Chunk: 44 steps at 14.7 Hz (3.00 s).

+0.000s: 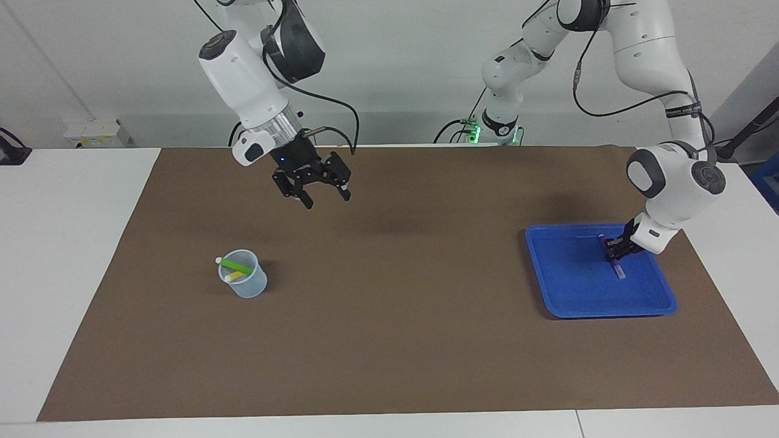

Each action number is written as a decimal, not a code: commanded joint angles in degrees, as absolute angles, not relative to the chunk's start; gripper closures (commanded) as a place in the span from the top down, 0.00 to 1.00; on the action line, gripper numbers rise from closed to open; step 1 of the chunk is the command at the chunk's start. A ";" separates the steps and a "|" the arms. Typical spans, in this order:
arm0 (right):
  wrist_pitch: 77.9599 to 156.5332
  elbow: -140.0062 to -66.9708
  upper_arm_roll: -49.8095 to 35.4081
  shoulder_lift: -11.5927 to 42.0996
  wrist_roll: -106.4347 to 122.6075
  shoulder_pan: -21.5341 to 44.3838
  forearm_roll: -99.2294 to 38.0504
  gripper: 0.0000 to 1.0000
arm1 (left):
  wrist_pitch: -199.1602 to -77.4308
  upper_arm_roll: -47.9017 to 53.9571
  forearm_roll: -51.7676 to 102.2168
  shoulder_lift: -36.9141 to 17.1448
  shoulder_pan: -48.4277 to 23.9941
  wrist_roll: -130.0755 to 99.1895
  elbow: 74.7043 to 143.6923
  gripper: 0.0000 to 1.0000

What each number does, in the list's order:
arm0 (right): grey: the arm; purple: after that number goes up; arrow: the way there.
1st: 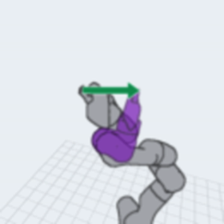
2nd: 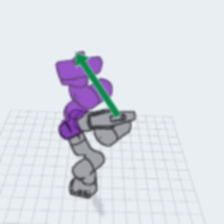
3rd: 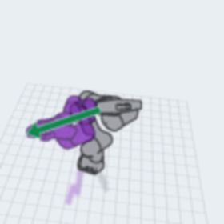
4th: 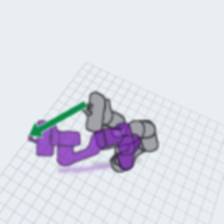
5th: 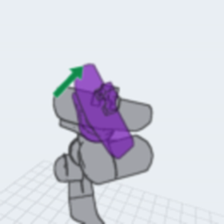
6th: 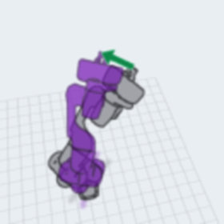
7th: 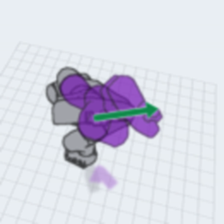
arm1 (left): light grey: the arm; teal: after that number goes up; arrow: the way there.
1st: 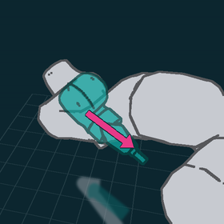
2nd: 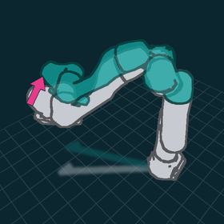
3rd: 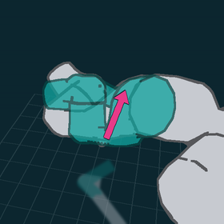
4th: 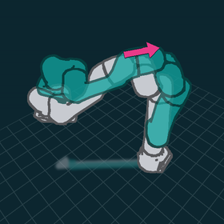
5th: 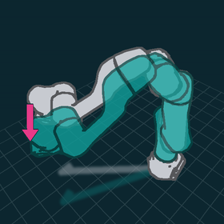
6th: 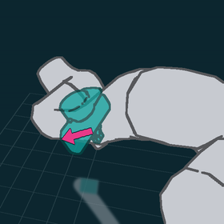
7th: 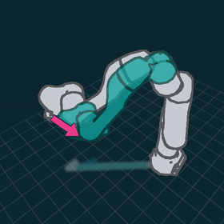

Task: Transfer and insert pens with both arms
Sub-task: 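Grasp the purple pen with the left gripper while the right gripper approaches, then lift the purple pen toward the right gripper with the left gripper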

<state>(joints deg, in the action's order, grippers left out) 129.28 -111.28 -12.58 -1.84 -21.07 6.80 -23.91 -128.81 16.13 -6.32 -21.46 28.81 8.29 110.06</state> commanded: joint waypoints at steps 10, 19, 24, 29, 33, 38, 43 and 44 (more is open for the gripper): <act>130.43 -111.27 -12.66 -2.20 -31.73 11.95 -23.38 1.00 | -125.15 17.57 -7.21 -18.90 28.04 17.82 108.90 0.00; 130.60 -111.53 -12.74 -2.11 -31.73 12.65 -22.06 1.00 | -108.55 17.58 -7.29 -16.88 21.37 15.91 100.63 0.00; 131.92 -111.62 -12.74 -1.76 -31.73 13.89 -21.62 1.00 | -106.61 17.93 -4.93 -16.52 21.09 8.64 100.37 0.00; 133.41 -111.62 -12.74 -1.67 -33.75 14.67 -21.62 1.00 | -104.33 18.02 -2.56 -16.17 18.20 -2.44 100.72 0.00; 135.42 -111.62 -12.74 -1.15 -38.92 16.43 -21.71 1.00 | -105.21 18.02 -0.88 -15.91 16.18 -11.75 101.95 0.00; 140.10 -111.45 -12.74 0.09 -48.15 18.63 -21.71 1.00 | -102.67 18.37 9.99 -15.56 13.54 -24.68 102.04 0.00; 141.59 -111.62 -12.83 0.17 -55.98 20.39 -21.80 1.00 | -102.04 18.28 18.69 -13.54 11.35 -31.44 105.99 0.00; 141.59 -111.62 -12.83 0.18 -56.16 20.48 -21.80 1.00 | -101.61 18.37 21.16 -13.45 10.55 -35.73 106.00 0.00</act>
